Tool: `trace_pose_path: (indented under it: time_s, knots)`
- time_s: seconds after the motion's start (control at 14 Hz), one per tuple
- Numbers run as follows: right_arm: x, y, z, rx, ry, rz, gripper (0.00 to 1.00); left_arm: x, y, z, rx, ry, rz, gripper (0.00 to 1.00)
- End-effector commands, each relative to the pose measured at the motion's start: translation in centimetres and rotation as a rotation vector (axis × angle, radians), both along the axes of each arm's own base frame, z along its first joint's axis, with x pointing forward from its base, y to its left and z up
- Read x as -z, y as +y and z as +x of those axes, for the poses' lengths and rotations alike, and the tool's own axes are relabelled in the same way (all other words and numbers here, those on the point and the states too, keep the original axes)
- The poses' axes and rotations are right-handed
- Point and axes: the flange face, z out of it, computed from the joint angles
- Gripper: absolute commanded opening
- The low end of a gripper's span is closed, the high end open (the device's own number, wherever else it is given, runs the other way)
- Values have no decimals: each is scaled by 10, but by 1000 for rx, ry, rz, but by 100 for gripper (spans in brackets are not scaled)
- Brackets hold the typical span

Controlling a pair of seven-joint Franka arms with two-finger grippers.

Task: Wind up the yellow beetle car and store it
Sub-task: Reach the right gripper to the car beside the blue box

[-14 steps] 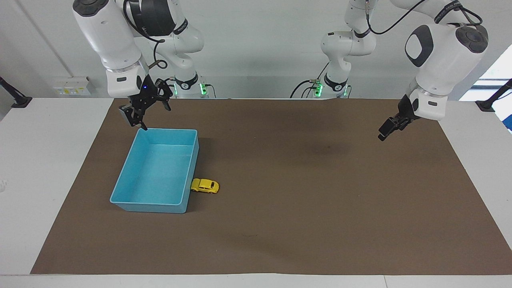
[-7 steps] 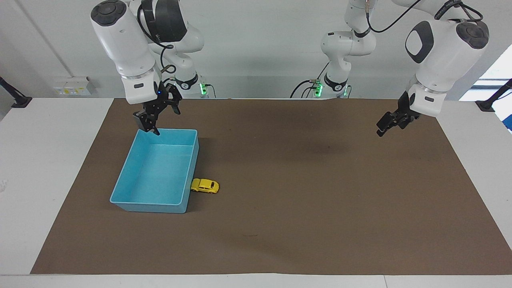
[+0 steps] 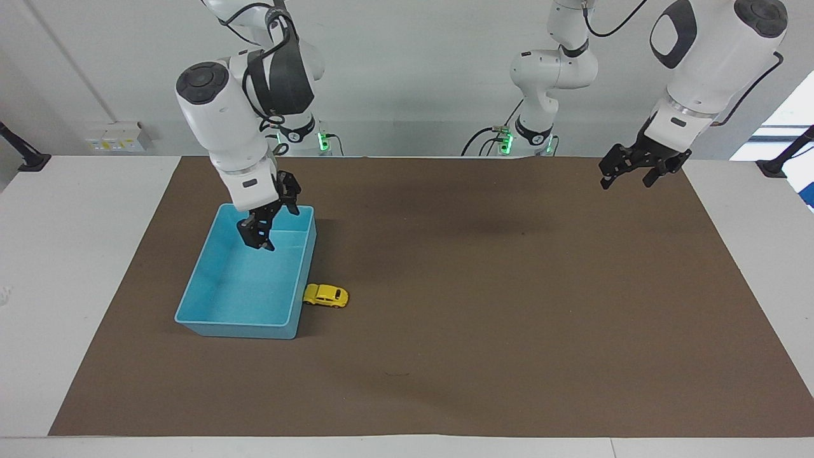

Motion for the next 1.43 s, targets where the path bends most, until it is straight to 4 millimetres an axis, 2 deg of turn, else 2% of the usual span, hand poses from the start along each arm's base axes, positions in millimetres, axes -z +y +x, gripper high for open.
trace_pose_path:
  time_s: [0.0, 0.29, 0.36, 0.5, 0.64, 1.0, 1.21, 1.35]
  knots:
    - [15, 14, 7, -51, -10, 4, 100, -28, 3, -7, 15, 14, 20, 100]
    - [42, 24, 14, -83, -4, 3, 100, -46, 4, -11, 21, 21, 41, 100]
    - [50, 35, 15, -98, -13, 4, 100, -44, 6, -11, 16, 14, 31, 100]
    - [70, 37, 19, -100, -22, 5, 100, -44, 4, -10, 12, 11, 29, 100]
    - [84, 43, 20, -109, -25, 6, 100, -44, -7, -10, 30, 6, 28, 100]
    - [119, 46, 30, -160, -44, 6, 100, -43, 15, -11, -13, 20, 28, 100]
    - [141, 49, 29, -170, -54, 6, 100, -43, 15, -11, -13, 19, 28, 100]
    - [159, 52, 27, -177, -71, 7, 100, -44, 8, -11, 1, 15, 28, 100]
